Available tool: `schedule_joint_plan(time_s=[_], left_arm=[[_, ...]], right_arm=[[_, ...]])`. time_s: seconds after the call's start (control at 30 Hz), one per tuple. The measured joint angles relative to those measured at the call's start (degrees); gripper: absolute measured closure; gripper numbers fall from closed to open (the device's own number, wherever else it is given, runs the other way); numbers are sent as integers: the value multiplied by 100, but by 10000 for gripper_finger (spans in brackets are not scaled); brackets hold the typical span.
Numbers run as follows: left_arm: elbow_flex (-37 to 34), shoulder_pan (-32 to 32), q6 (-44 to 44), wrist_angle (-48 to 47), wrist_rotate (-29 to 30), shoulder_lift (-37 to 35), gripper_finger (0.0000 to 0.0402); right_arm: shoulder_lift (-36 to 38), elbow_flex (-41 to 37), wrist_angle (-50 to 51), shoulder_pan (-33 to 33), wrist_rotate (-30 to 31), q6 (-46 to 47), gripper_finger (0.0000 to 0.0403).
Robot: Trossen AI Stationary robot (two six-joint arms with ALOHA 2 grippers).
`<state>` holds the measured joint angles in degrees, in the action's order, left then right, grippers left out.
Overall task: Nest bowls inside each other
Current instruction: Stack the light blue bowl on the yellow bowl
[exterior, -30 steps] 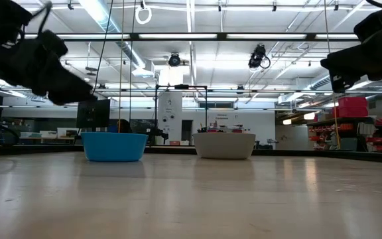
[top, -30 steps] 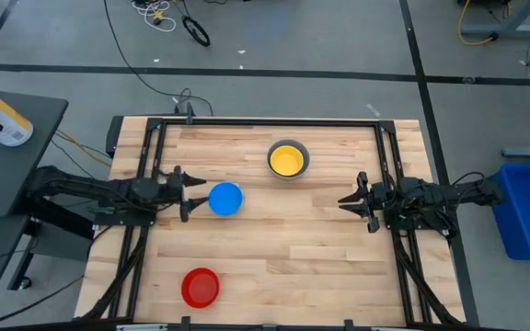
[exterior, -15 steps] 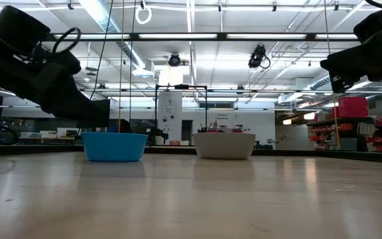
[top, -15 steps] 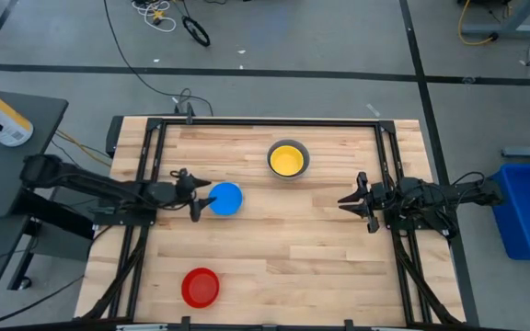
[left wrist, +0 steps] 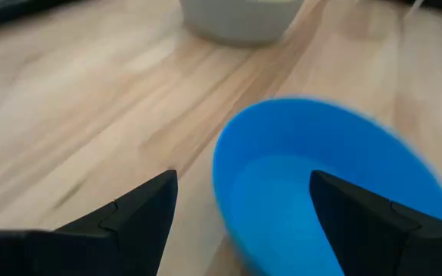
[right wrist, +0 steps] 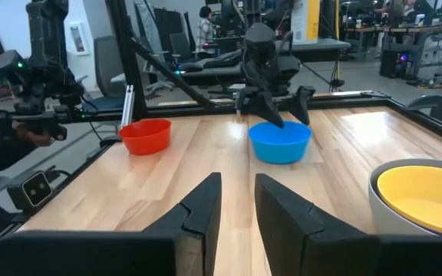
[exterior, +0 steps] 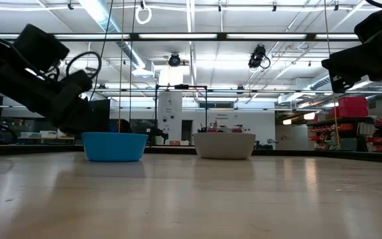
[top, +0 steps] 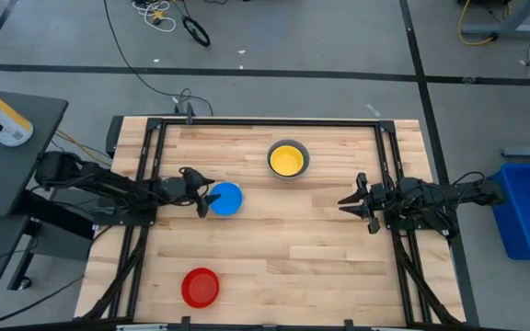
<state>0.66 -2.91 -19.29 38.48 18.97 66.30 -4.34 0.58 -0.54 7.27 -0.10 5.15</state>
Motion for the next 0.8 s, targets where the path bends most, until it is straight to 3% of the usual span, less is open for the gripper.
schedule_joint_plan(time_s=[0.23, 0.37, 0.5, 0.73, 0.8], left_arm=[[142, -44, -42, 615, -135, 784, 96], [145, -42, -50, 1035, -189, 1053, 120], [145, -42, -48, 1168, -221, 1180, 182], [149, -40, 89, 1167, -344, 1176, 354], [154, -41, 146, 1167, -390, 1171, 386]], right_arm=[[0, 0, 4, 0, 0, 0, 315], [-10, 0, 4, 0, 0, 0, 318], [-11, 0, 4, 0, 0, 0, 313], [-11, 0, 4, 0, 0, 0, 307], [-11, 0, 4, 0, 0, 0, 307]])
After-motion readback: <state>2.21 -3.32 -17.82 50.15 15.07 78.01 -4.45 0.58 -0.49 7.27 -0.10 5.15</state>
